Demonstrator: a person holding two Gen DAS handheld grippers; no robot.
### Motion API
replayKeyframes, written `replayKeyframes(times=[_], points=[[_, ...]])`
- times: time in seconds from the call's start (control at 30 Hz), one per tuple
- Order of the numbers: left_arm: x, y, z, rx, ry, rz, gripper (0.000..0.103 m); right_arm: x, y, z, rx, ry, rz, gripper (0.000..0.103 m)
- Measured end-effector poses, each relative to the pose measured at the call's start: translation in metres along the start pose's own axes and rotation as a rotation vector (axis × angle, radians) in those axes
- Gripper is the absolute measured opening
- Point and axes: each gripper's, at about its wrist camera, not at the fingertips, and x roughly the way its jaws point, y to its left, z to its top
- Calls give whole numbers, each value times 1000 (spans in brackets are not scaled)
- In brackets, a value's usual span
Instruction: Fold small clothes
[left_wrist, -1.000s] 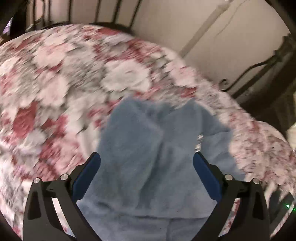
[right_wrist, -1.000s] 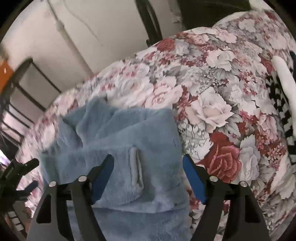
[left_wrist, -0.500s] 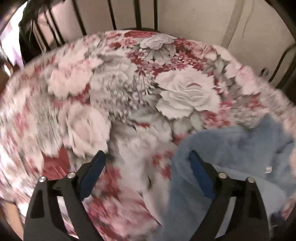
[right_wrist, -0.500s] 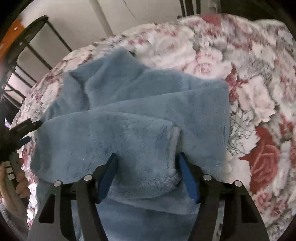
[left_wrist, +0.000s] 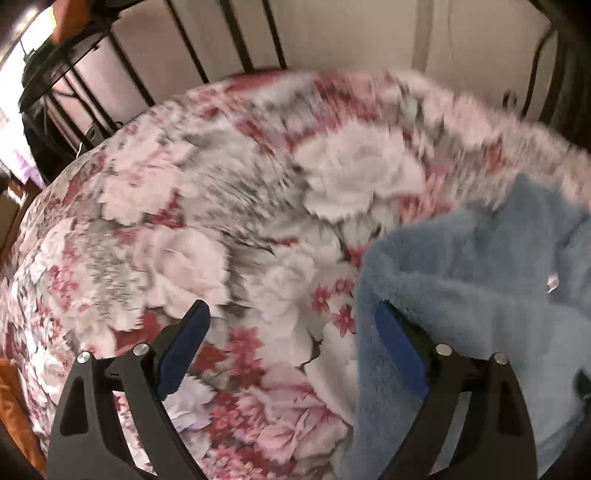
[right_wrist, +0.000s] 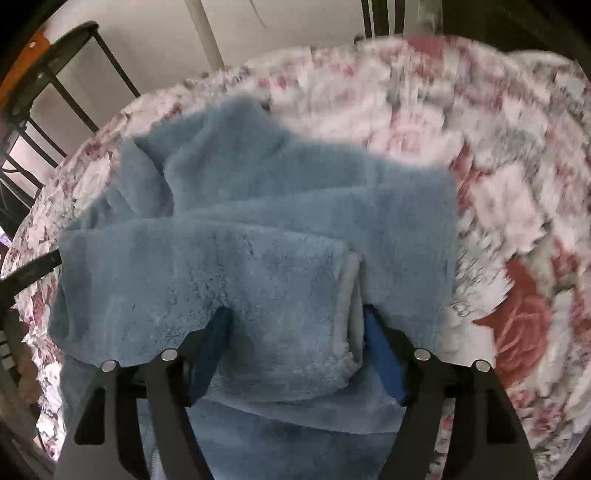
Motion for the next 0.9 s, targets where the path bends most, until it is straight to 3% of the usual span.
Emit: replayKeyframes(times=[0.1,0.23,0.33,0.4,0.47,0.53,0.63,0.73,0.83,0.9], points=[[20,-5,1,14,30,104,99,-2,2,-1,-14,-7,-8,75],[1,30,-1,-105,48,1,98,-10,0,-3,-14,-16,-5,76],[-22,38,-19,-51,6,-63,98,-9,5,-9,-41,1,-8,85],[-27,32,-37,37,1,-85,98,-6,9,-9,-61,8,-18,89],[-17,20,-55,130,23,-11,99,-3,11,-9,-65,13,-10,92],[0,19,-62,127,52,21,99,-3,9,-10,-62,18,9,95],[-9,31,-49,15,72,-39,98,-1,11,-10,-73,22,21,100],[-33,35,-29,-7,-23,-80,98,0,12,-10,-81,23,11,100],[-24,20,-5,47,-26,-37,99,1,11,-9,-76,23,18,100],[7,-2,1,87,69,37,99,1,10,-10,-79,23,16,100]])
